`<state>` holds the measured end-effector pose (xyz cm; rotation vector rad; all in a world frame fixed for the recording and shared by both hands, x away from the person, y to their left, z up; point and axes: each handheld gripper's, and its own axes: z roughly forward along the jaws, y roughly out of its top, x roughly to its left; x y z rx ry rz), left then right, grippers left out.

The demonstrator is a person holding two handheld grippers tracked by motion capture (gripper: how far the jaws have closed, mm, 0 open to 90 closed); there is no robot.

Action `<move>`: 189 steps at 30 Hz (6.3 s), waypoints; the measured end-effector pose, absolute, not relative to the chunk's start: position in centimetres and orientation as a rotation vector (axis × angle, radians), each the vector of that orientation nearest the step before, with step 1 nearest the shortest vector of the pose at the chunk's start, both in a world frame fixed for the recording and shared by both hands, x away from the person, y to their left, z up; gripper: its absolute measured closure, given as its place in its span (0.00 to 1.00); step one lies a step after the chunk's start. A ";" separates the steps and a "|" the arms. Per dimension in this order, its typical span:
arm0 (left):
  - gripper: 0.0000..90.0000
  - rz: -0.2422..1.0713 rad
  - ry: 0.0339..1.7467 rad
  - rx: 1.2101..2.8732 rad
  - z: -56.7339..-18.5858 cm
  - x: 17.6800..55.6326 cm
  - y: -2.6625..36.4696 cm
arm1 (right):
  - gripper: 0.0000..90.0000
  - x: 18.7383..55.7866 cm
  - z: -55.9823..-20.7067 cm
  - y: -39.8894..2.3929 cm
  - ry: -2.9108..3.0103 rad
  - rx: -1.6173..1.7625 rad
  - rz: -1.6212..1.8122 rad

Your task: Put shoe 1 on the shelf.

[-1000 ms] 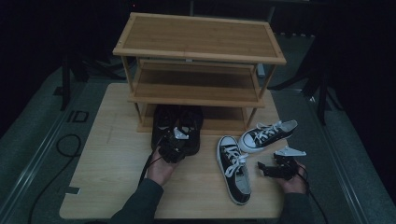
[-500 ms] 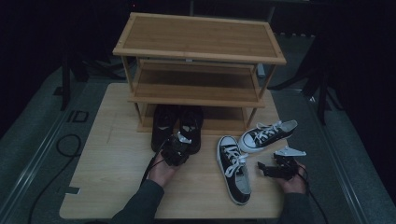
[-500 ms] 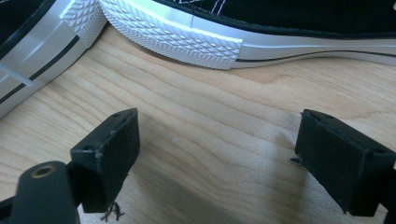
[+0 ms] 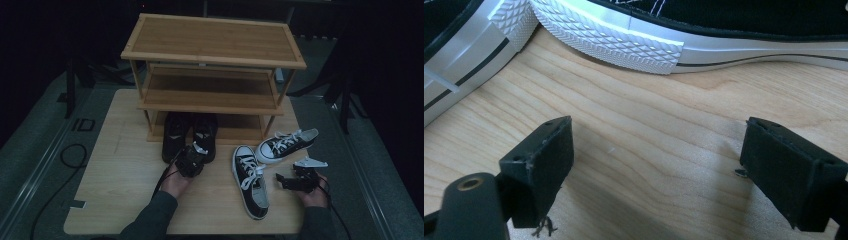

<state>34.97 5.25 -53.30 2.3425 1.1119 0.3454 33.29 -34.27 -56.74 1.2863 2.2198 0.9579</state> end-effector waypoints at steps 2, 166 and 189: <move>0.99 0.356 1.127 2.337 -53.3 35.5 5.1 | 0.15 33.3 -56.7 -34.3 2.220 1.287 0.958; 0.98 0.427 1.560 2.092 -54.3 37.2 18.4 | 0.15 33.3 -56.7 -34.3 2.221 1.286 0.956; 0.97 0.410 1.455 2.117 -54.2 37.5 16.5 | 0.15 33.3 -56.7 -34.2 2.221 1.287 0.956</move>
